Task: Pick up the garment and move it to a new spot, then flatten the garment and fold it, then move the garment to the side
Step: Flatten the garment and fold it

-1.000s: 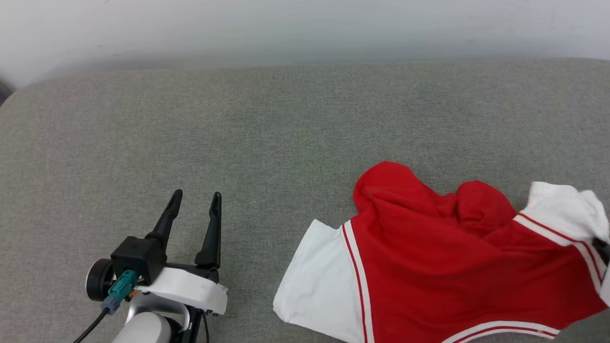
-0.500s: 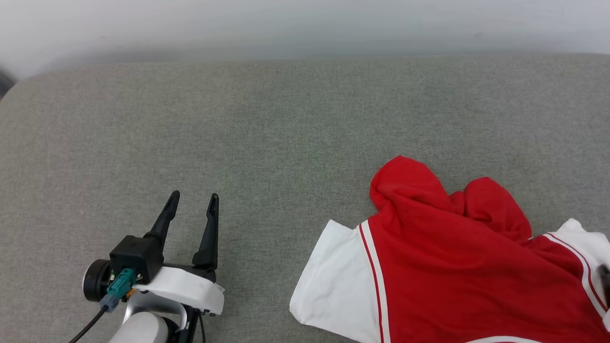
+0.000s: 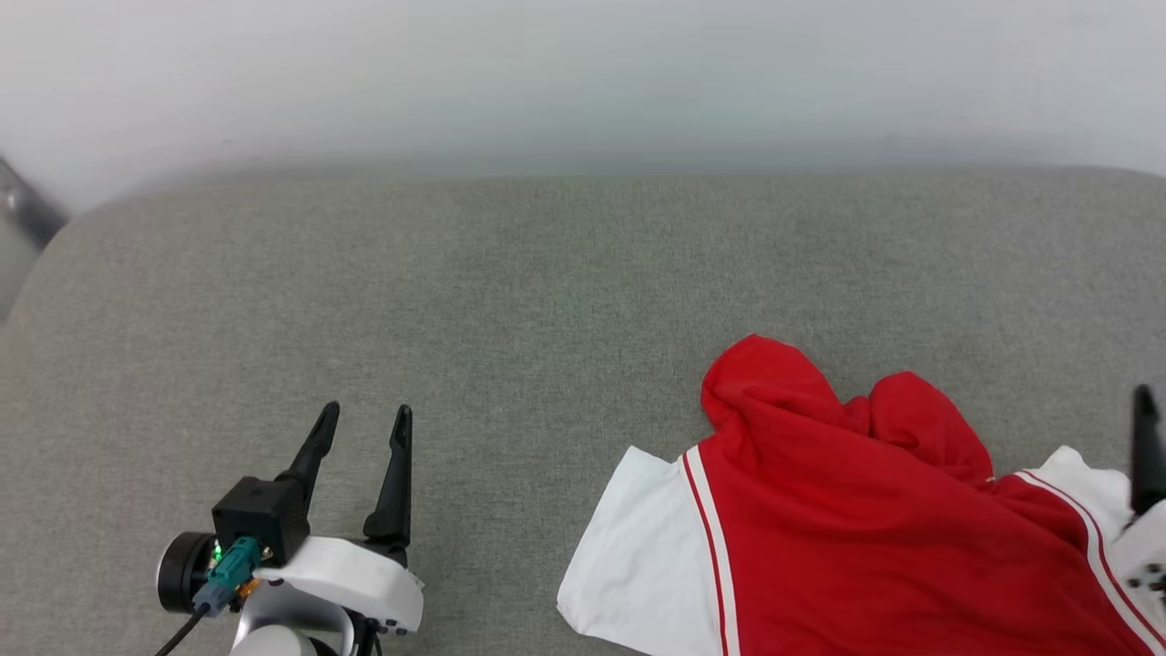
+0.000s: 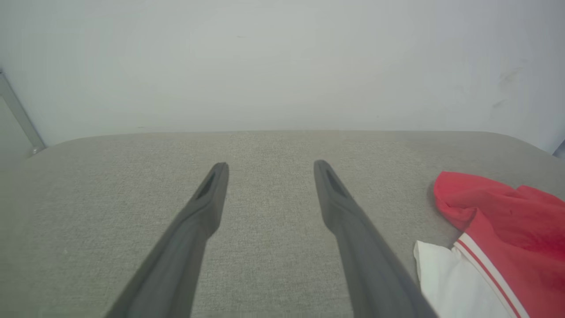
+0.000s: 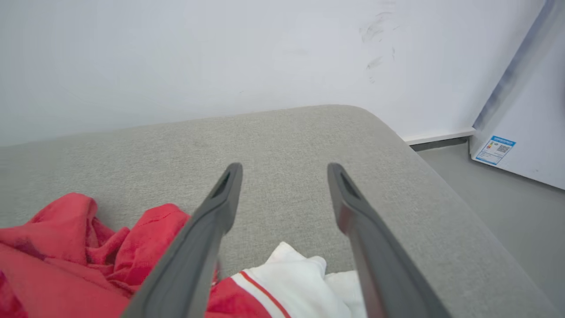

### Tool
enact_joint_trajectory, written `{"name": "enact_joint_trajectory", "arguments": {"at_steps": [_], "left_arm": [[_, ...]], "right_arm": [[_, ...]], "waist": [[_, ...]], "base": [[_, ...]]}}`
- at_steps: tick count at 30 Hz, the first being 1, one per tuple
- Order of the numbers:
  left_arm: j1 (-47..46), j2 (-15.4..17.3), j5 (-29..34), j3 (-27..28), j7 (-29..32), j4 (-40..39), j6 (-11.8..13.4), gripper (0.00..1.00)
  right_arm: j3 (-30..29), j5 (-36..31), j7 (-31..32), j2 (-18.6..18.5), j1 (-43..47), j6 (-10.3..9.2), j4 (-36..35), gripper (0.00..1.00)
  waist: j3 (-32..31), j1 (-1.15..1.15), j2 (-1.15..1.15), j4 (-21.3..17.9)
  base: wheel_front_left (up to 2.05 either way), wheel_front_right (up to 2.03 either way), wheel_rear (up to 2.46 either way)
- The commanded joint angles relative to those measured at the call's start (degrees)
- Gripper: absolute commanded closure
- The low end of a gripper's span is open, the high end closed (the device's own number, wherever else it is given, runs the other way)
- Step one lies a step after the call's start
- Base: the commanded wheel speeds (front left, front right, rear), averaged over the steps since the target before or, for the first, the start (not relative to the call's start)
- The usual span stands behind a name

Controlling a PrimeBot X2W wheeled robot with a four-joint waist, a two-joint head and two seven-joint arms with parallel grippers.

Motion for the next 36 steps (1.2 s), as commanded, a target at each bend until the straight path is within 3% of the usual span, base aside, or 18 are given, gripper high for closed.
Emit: {"name": "enact_joint_trajectory", "arguments": {"at_steps": [1, 8, 21, 27, 36], "left_arm": [[0.58, 0.07, -0.04, -0.14, 0.14, 0.17, 0.21, 0.0], [2.53, 0.63, -0.42, -0.44, 0.97, 0.42, 0.91, 0.0], [3.25, 1.99, -0.88, -0.61, 3.46, 0.84, 1.79, 0.0], [-1.36, 2.13, -1.23, -4.01, 9.28, 1.5, -1.79, 0.0], [-10.03, 3.87, -1.93, -13.4, 29.67, 3.12, -10.19, 0.0]], "right_arm": [[0.79, 0.28, -0.59, 0.38, 1.09, -0.04, -0.68, 0.0], [8.63, 0.65, -2.95, 1.55, 6.02, -0.04, -8.28, 0.0], [14.89, 0.03, -2.37, 5.79, 17.1, -0.04, -19.13, 0.0], [17.16, -0.64, -2.65, 6.03, 17.56, -0.04, -22.0, 0.0], [19.69, -1.08, -2.3, 6.32, 16.67, -0.04, -23.88, 0.0]], "waist": [[-0.74, 0.0, 0.0, 0.27], [-3.18, 0.0, 0.0, 0.68], [-5.73, 0.0, 0.0, -1.16], [-4.82, 0.0, 0.0, -3.07], [-1.7, 0.0, 0.0, -6.06]], "base": [[0.0, 0.0, 0.0], [0.0, 0.0, 0.0], [0.0, 0.0, 0.0], [0.0, 0.0, 0.0], [0.0, 0.0, 0.0]]}}
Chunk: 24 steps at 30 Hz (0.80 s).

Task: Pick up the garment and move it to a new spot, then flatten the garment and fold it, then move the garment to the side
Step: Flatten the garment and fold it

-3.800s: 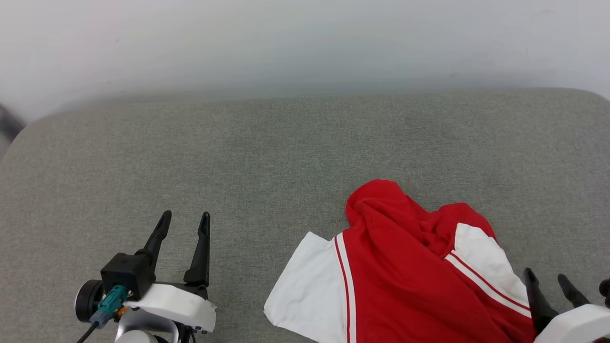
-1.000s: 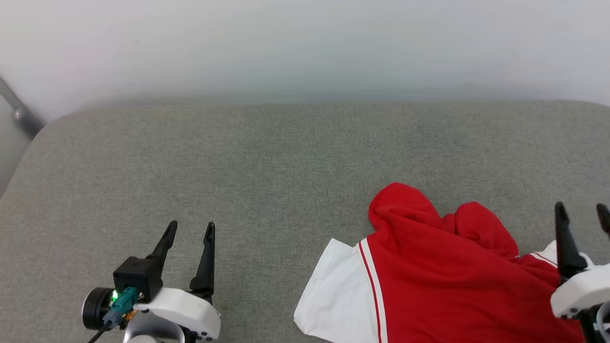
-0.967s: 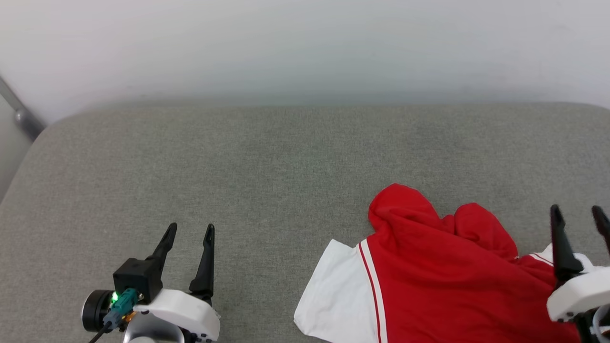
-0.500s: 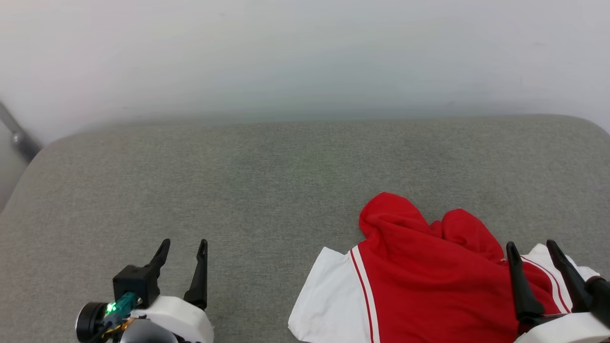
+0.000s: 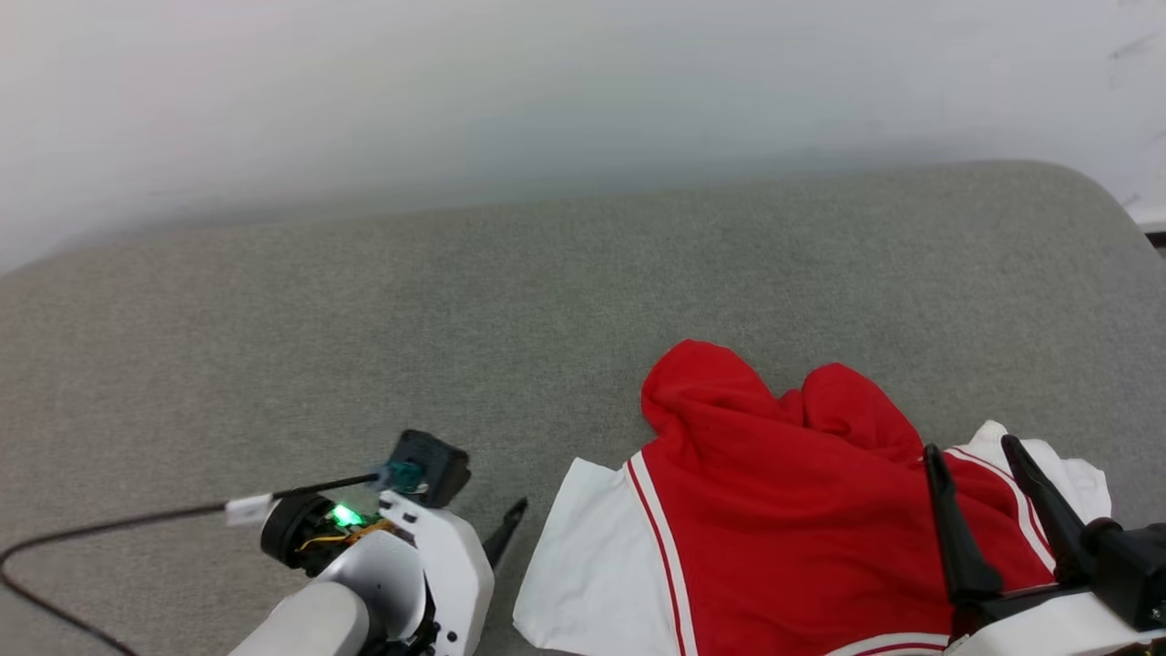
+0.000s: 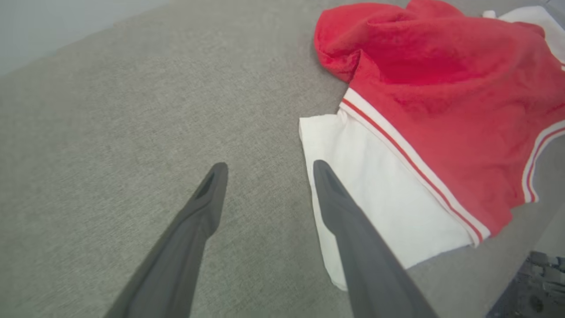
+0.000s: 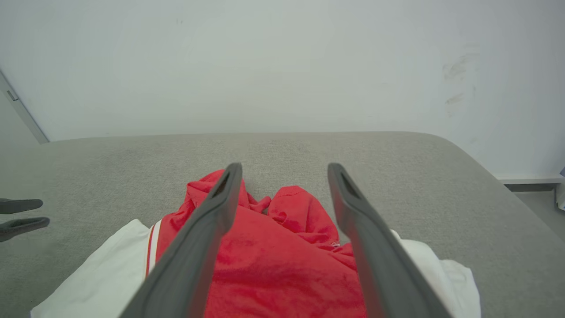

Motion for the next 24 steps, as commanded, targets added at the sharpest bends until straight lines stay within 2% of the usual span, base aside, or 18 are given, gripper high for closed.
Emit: {"name": "enact_joint_trajectory", "arguments": {"at_steps": [1, 8, 13, 19, 20, 21, 22, 24], "left_arm": [[-1.24, 0.59, 0.22, -1.19, 2.41, -0.1, -1.1, 0.0], [-3.75, 2.82, -0.19, -8.27, 16.09, -1.77, -6.5, 0.0], [-4.33, 3.69, -0.32, -12.11, 22.4, -1.77, -7.82, 0.0], [-3.43, 2.97, -0.61, -15.62, 26.51, 0.32, -8.53, 0.0], [-3.21, 2.67, -0.83, -15.98, 26.45, 0.53, -8.57, 0.51], [-3.16, 2.34, -0.79, -16.33, 26.41, 0.67, -8.62, 0.69], [-3.17, 2.08, -1.03, -16.51, 25.87, 0.54, -8.79, 0.97], [-3.3, 1.75, -1.35, -16.53, 25.15, 0.45, -8.89, 1.0]], "right_arm": [[0.16, -0.18, -0.08, 0.23, -0.48, -0.04, -0.34, 0.0], [0.34, -0.29, -1.14, 0.53, -1.89, -0.04, 0.12, 0.0], [0.69, 0.37, -1.83, 0.8, -3.01, -0.04, 0.68, 0.0], [0.62, 0.88, -2.7, 0.97, -4.09, -0.04, 1.19, 0.0], [0.55, 0.85, -2.69, 0.98, -4.07, -0.04, 1.27, 0.0], [0.45, 0.81, -2.75, 1.01, -4.09, -0.04, 1.36, 0.0], [0.34, 0.74, -2.8, 1.01, -4.14, -0.04, 1.34, 0.0], [0.14, 0.45, -2.71, 1.03, -4.13, -0.04, 1.31, 0.0]], "waist": [[1.25, 0.0, 0.0, -0.91], [4.26, 0.0, 0.0, -2.43], [5.9, 0.0, 0.0, -3.19], [7.48, 0.0, 0.0, -3.86], [7.59, 0.0, 0.0, -3.9], [7.62, 0.0, 0.0, -3.91], [7.64, 0.0, 0.0, -3.85], [7.49, 0.0, 0.0, -3.55]], "base": [[0.0, 0.0, 0.0], [0.0, 0.0, 0.0], [0.0, 0.0, 0.0], [0.0, 0.0, 0.0], [0.0, 0.0, 0.0], [0.0, 0.0, 0.0], [0.0, 0.0, 0.0], [0.0, 0.0, 0.0]]}}
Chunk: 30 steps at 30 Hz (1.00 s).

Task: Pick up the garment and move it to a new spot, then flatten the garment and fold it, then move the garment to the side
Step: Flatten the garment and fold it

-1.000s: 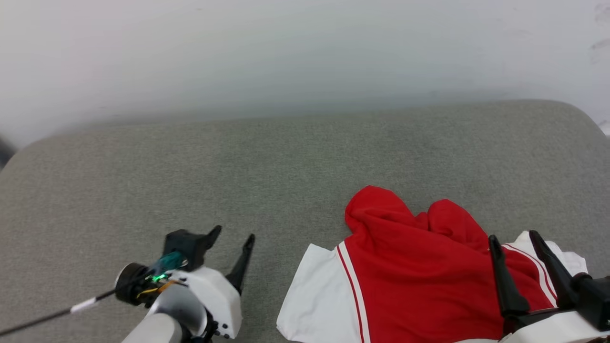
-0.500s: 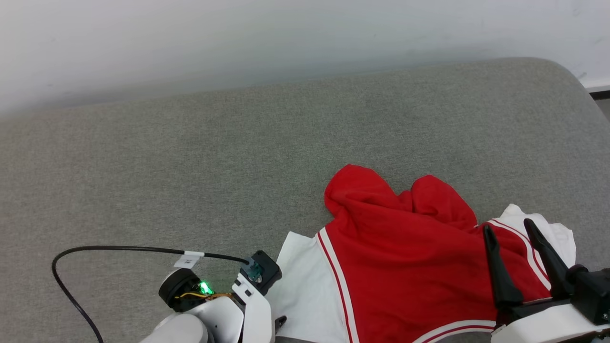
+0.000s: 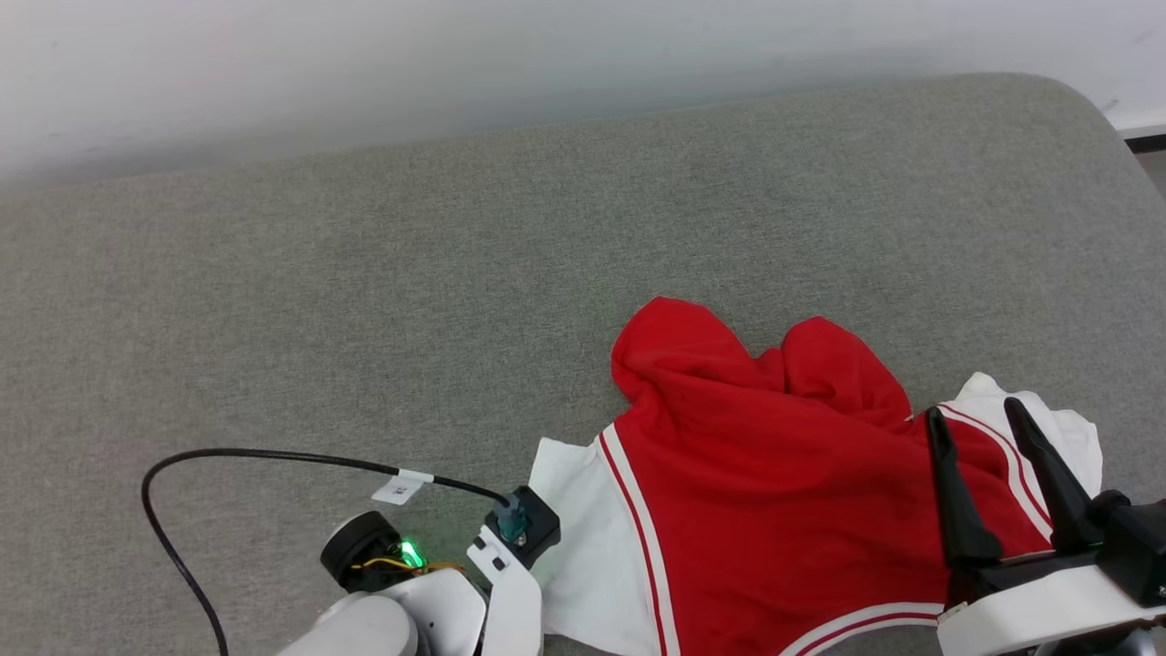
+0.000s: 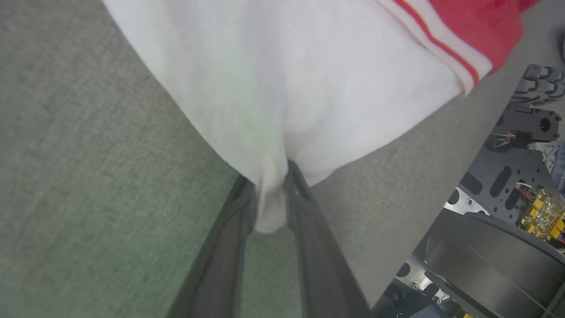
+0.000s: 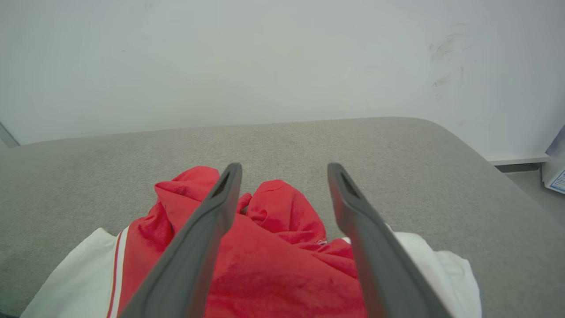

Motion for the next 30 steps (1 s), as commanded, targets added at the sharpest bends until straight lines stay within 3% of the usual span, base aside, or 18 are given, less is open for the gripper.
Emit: {"name": "enact_joint_trajectory", "arguments": {"at_steps": [1, 7, 19, 24, 30], "left_arm": [[2.38, -0.99, -0.44, -2.27, 0.09, 1.77, -0.61, 1.0], [2.24, -0.87, -0.79, -0.18, -3.68, 2.17, 0.53, 1.0], [2.95, 0.74, -2.01, 9.66, -15.39, -0.88, 8.52, 1.0], [3.92, 1.46, -2.87, 13.44, -19.25, -2.2, 11.5, 1.0], [3.97, 0.78, -3.23, 15.84, -22.86, -2.96, 13.3, 1.0]], "right_arm": [[-0.08, -0.06, -0.21, 0.29, -0.49, -0.04, -0.14, 0.0], [-0.76, -0.12, 0.92, 0.29, -0.41, -0.04, -0.56, 0.0], [-5.19, 2.86, 5.92, 0.28, 0.31, -0.04, 0.83, 0.0], [-10.86, 6.57, 14.82, -1.46, 0.11, -0.04, 5.77, 0.0], [-19.75, 10.33, 32.46, -4.34, -1.8, -0.04, 13.19, 0.0]], "waist": [[-0.33, 0.0, 0.0, 0.41], [-1.63, 0.0, 0.0, 2.05], [-3.27, 0.0, 0.0, 5.55], [-3.7, 0.0, 0.0, 6.76], [-3.37, 0.0, 0.0, 7.73]], "base": [[0.0, 0.0, 0.0], [0.0, 0.0, 0.0], [0.0, 0.0, 0.0], [0.0, 0.0, 0.0], [0.0, 0.0, 0.0]]}}
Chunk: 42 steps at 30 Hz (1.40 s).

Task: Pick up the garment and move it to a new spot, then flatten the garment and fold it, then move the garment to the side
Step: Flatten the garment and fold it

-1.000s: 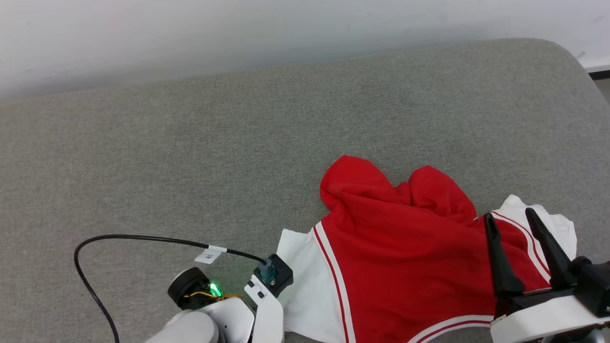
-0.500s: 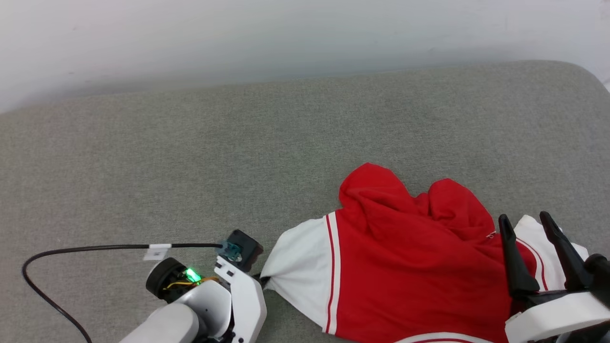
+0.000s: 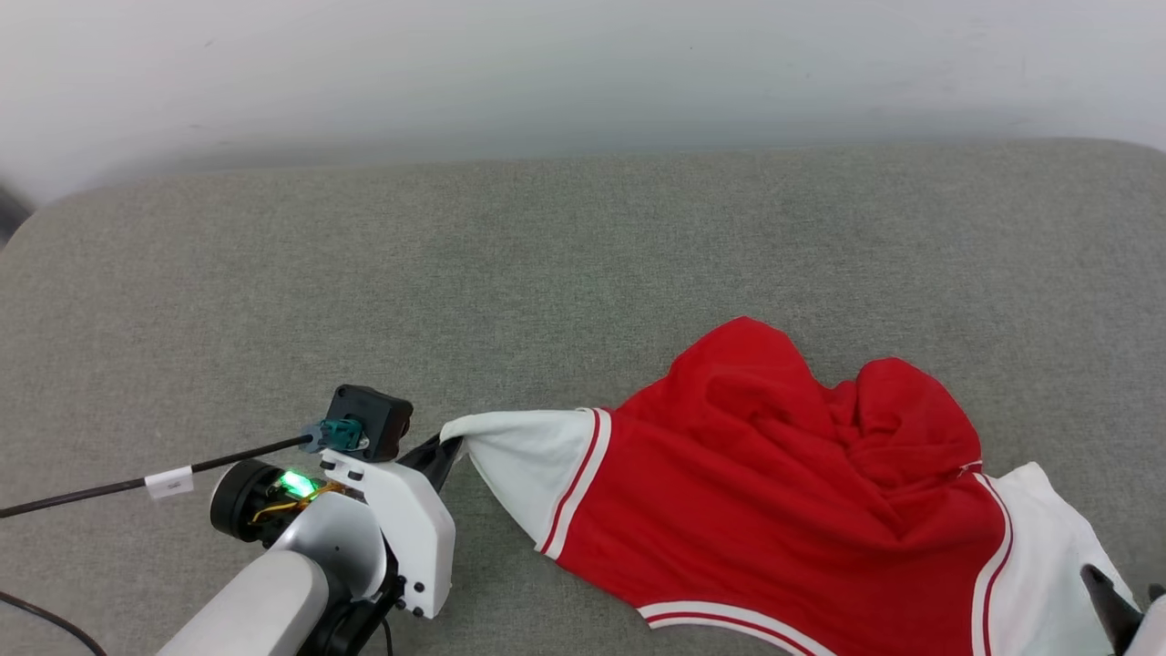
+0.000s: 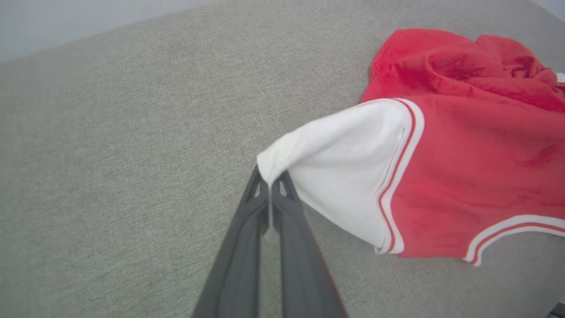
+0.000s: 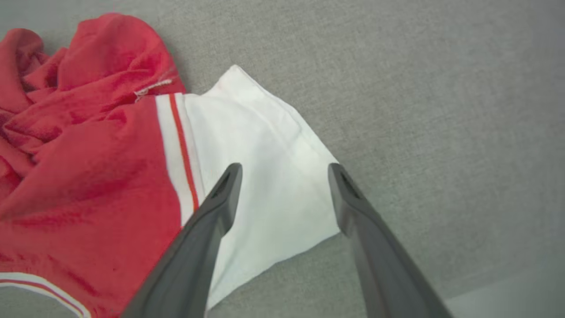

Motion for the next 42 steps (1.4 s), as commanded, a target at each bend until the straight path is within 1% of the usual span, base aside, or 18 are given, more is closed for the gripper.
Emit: {"name": "enact_joint_trajectory", "arguments": {"at_steps": [1, 5, 7, 12, 16, 17, 18, 19, 24, 29, 32, 37, 42], "left_arm": [[0.17, -0.16, 0.15, 0.39, -0.52, -0.16, 0.29, 1.0], [-0.95, -0.65, 0.65, 0.59, -2.0, -0.17, 0.35, 1.0], [-1.64, -0.79, 0.77, 0.61, -2.29, -0.18, 0.2, 1.0], [-2.73, -1.25, 0.85, 0.63, -3.18, 0.05, -0.1, 1.0], [-2.99, -1.4, 0.95, 0.56, -3.7, 0.37, -0.28, 1.0], [-3.0, -1.4, 0.93, 0.55, -3.8, 0.43, -0.29, 1.0], [-2.97, -1.41, 0.84, 0.57, -3.94, 0.46, -0.26, 1.0], [-2.85, -1.36, 0.77, 0.62, -3.98, 0.55, -0.21, 1.0], [-1.62, -0.88, 0.24, 0.71, -4.35, 0.84, -0.02, 1.0], [-1.17, -0.28, 0.37, 1.07, -5.09, 0.92, 0.14, 1.0], [-1.03, 0.32, 0.44, 2.07, -6.16, 0.54, 0.78, 1.0], [-2.66, 1.53, -0.06, 4.96, -8.08, -0.74, 2.13, 1.0], [-6.02, 1.48, -1.07, 8.25, -9.46, -1.72, 3.11, 1.0]], "right_arm": [[-0.83, 0.24, 1.95, -0.4, -1.0, -0.03, 0.62, 0.0], [-4.84, 0.02, 11.5, -1.49, -3.13, -0.02, 4.09, 0.0], [-5.56, -0.09, 14.04, -1.88, -4.75, -0.03, 5.41, 0.0], [-5.74, -0.88, 17.58, -1.41, -7.5, -0.03, 9.22, 0.0], [-5.84, -1.18, 19.53, 0.03, -8.35, -0.03, 12.73, 0.0], [-5.79, -0.77, 20.06, 0.67, -8.35, -0.03, 13.36, 0.23], [-5.62, -0.61, 20.37, 0.97, -8.2, -0.03, 13.75, 0.57], [-5.5, -0.37, 20.62, 1.23, -8.18, -0.03, 14.06, 1.0], [-5.23, 0.57, 20.44, 1.34, -8.11, -0.02, 13.94, 1.0], [-4.7, 2.11, 19.44, 0.34, -7.75, -0.02, 11.85, 1.0], [-3.65, 1.97, 17.59, -1.48, -8.09, -0.02, 8.72, 1.0], [-0.5, 1.8, 15.63, -3.52, -9.48, -0.03, 2.97, 1.0], [2.66, 1.5, 14.21, -6.08, -12.92, -0.03, -1.5, 1.0]], "waist": [[0.12, 0.0, 0.0, 0.12], [1.1, 0.0, 0.0, 0.56], [1.98, 0.0, 0.0, 0.8], [3.93, 0.0, 0.0, 1.33], [4.75, 0.0, 0.0, 1.57], [4.86, 0.0, 0.0, 1.6], [4.92, 0.0, 0.0, 1.59], [4.92, 0.0, 0.0, 1.55], [4.31, 0.0, 0.0, 0.93], [2.96, 0.0, 0.0, 0.28], [1.42, 0.0, 0.0, -0.25], [-1.39, 0.0, 0.0, -1.15], [-3.8, 0.0, 0.0, -1.82]], "base": [[0.0, 0.0, 0.0], [0.0, 0.0, 0.0], [0.0, 0.0, 0.0], [0.0, 0.0, 0.0], [0.0, 0.0, 0.0], [0.0, 0.0, 0.0], [0.0, 0.0, 0.0], [0.0, 0.0, 0.0], [0.0, 0.0, 0.0], [0.0, 0.0, 0.0], [0.0, 0.0, 0.0], [0.0, 0.0, 0.0], [0.0, 0.0, 0.0]]}}
